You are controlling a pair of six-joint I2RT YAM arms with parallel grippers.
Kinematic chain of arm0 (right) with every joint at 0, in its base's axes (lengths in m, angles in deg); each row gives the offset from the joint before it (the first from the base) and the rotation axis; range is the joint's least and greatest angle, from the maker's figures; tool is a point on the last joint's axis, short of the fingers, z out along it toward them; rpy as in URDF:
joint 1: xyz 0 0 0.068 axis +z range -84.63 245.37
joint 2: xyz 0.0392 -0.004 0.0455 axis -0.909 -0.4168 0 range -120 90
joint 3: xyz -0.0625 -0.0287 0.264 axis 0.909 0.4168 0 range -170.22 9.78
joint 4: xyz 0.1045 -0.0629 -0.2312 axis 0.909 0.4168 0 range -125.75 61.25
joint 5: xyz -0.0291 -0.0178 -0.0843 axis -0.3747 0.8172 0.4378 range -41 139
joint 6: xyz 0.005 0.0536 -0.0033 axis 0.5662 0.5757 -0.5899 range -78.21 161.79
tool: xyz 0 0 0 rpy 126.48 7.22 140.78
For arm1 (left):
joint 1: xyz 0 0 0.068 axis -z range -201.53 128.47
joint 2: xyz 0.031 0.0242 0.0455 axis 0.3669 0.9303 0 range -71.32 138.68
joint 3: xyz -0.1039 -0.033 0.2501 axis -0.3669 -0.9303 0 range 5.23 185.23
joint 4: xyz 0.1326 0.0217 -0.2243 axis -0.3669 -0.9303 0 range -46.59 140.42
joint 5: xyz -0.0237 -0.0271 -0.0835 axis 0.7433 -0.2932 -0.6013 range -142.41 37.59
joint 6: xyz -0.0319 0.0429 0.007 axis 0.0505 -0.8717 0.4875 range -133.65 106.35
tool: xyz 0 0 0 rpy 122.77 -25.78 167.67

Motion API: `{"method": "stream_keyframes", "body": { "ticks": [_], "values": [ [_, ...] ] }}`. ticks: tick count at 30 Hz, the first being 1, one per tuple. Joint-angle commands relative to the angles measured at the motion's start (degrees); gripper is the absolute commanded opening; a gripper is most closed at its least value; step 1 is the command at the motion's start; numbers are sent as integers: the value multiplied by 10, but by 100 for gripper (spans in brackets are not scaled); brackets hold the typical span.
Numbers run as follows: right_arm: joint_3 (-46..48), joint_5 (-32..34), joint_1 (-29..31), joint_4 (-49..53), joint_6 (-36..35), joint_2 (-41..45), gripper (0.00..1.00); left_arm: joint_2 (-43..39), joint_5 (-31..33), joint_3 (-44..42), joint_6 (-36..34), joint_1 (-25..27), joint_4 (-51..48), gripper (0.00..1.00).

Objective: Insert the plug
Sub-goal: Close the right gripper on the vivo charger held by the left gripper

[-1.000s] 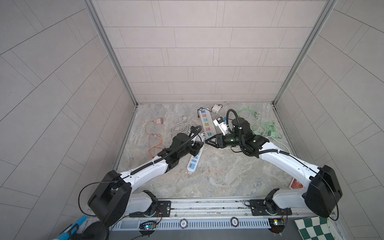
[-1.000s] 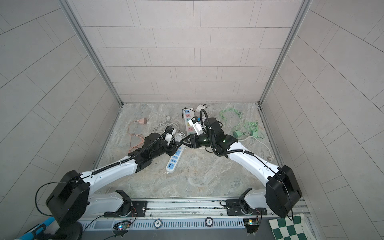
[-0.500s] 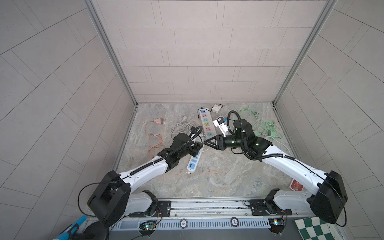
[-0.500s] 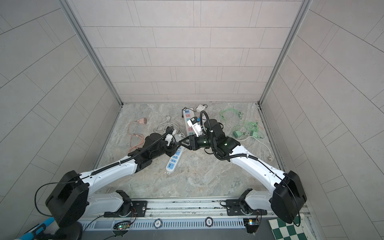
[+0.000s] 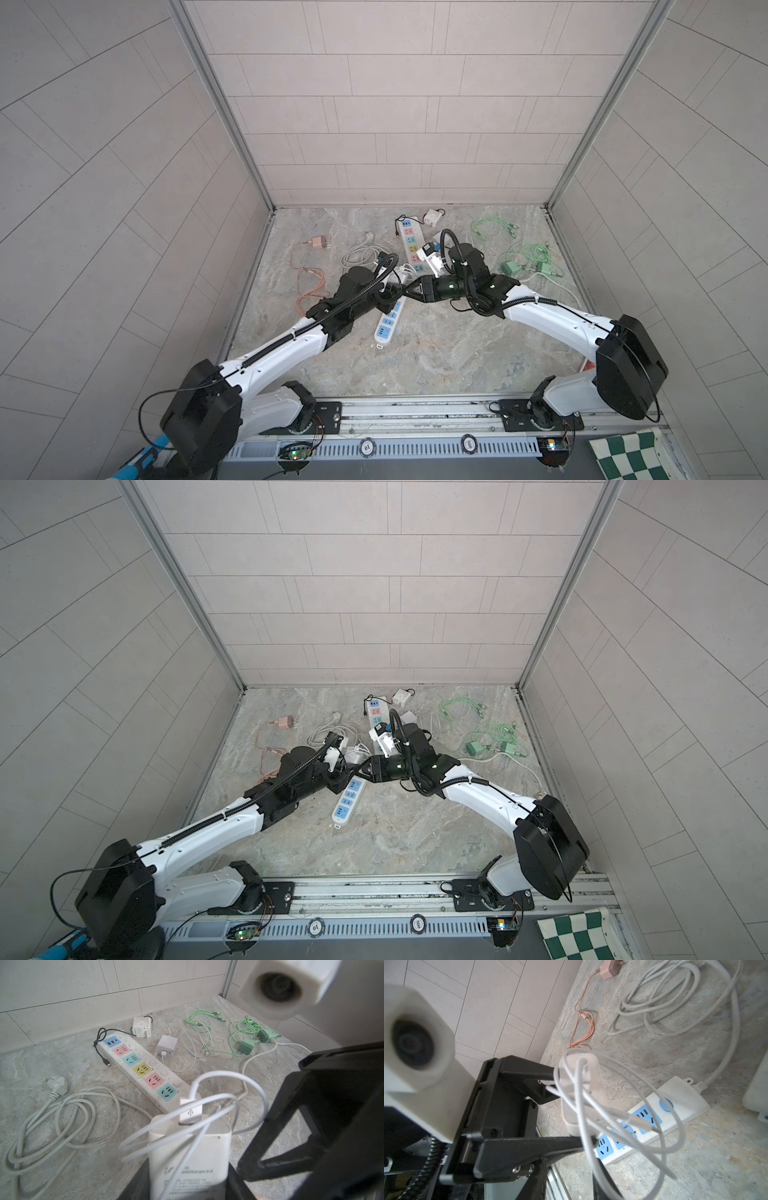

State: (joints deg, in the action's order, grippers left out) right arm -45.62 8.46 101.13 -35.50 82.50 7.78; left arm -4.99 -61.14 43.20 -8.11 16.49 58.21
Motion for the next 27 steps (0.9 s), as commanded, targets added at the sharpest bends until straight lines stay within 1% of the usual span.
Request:
{"method": "stream_keyframes", "body": {
  "ticks": [1,6,10,14,20,27],
  "values": [
    [-18,3,-18,-14,14,-2,37,-15,-7,14,0,7,-1,18],
    [-17,-25,-44,-56,40,-2,38,-14,-10,17,0,13,-5,18],
    [-26,-57,-43,-86,62,-18,38,-10,-9,21,0,18,-4,18],
    [-20,-73,-35,-107,71,-22,38,-9,-3,25,0,20,-4,18],
    [3,-71,-29,-125,75,-17,37,-7,-4,33,-1,21,-6,18],
    [-1,-71,-22,-104,59,-29,38,0,-9,39,-3,24,-4,19]
  ]
}}
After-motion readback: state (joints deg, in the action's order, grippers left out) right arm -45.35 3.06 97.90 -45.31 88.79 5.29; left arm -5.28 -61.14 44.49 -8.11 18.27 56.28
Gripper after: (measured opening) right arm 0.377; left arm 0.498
